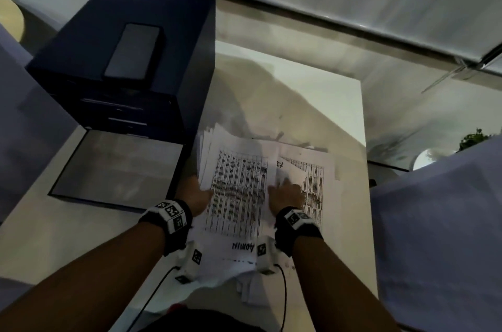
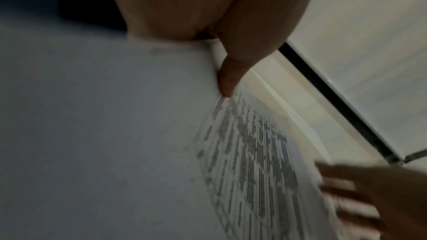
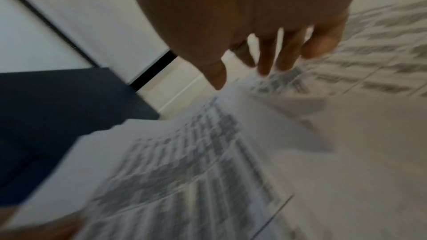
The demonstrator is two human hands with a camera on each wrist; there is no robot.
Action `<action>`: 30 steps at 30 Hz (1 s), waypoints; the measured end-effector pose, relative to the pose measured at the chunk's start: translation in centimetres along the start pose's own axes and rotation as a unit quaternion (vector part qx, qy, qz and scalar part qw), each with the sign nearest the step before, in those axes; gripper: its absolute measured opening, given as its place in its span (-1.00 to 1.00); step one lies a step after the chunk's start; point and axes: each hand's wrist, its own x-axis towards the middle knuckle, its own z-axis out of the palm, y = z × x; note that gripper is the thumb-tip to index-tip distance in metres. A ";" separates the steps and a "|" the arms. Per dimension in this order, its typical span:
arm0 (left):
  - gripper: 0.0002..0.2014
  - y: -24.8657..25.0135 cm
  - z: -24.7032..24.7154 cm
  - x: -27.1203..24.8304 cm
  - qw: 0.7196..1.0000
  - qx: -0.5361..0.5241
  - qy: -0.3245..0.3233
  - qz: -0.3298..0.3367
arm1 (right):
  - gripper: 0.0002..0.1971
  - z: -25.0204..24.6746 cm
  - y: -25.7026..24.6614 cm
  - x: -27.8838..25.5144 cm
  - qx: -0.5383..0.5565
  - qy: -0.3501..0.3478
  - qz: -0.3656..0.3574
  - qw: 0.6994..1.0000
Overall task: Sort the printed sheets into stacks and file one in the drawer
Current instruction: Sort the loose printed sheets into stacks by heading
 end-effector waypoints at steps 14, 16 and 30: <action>-0.61 7.4 -8.7 -3.0 0.983 -0.020 0.082 0.164 | -0.14 1.1 0.6 1.3 0.031 -0.039 0.076 0.996; -0.63 8.3 -9.1 -3.4 0.982 -0.019 0.090 0.165 | -0.33 1.2 0.8 1.5 0.010 -0.061 0.079 0.995; -0.59 8.5 -8.4 -4.3 0.986 -0.040 0.075 0.140 | -0.66 -5.7 7.1 3.3 -0.005 0.098 0.091 0.991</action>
